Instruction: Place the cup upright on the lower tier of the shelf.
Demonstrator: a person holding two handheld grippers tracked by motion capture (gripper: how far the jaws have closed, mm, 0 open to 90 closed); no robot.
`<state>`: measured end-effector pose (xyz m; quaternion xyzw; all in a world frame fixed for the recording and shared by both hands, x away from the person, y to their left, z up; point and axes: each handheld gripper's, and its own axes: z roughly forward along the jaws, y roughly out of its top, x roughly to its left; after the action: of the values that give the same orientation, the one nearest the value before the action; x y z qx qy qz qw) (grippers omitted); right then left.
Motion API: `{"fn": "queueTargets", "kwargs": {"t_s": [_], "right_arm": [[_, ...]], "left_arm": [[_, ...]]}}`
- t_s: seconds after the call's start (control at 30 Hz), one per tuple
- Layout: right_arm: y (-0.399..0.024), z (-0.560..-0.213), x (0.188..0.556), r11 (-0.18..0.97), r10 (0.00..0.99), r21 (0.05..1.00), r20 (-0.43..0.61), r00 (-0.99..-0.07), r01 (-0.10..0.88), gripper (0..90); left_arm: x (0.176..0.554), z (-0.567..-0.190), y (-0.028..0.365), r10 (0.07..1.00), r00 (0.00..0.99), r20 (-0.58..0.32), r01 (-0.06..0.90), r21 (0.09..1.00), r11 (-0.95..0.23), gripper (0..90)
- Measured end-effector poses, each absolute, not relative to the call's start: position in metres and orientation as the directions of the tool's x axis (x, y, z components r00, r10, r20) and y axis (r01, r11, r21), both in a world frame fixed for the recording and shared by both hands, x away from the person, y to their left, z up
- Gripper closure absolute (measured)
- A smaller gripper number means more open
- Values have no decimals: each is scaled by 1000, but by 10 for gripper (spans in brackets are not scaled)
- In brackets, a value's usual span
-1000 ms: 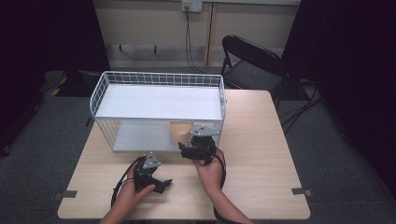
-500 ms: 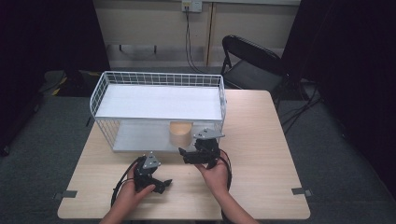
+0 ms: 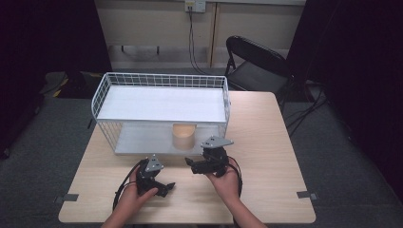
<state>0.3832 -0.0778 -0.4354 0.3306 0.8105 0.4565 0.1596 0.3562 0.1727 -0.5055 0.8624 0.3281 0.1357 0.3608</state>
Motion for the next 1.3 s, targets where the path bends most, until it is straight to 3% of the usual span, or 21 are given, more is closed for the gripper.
{"fn": "queueTargets", "kwargs": {"t_s": [1.3], "right_arm": [[-155,-451,351,417,610,834,39,-791,362,156]], "left_arm": [[356,-506,173,664,748,-3,468,712,-524,0]]}}
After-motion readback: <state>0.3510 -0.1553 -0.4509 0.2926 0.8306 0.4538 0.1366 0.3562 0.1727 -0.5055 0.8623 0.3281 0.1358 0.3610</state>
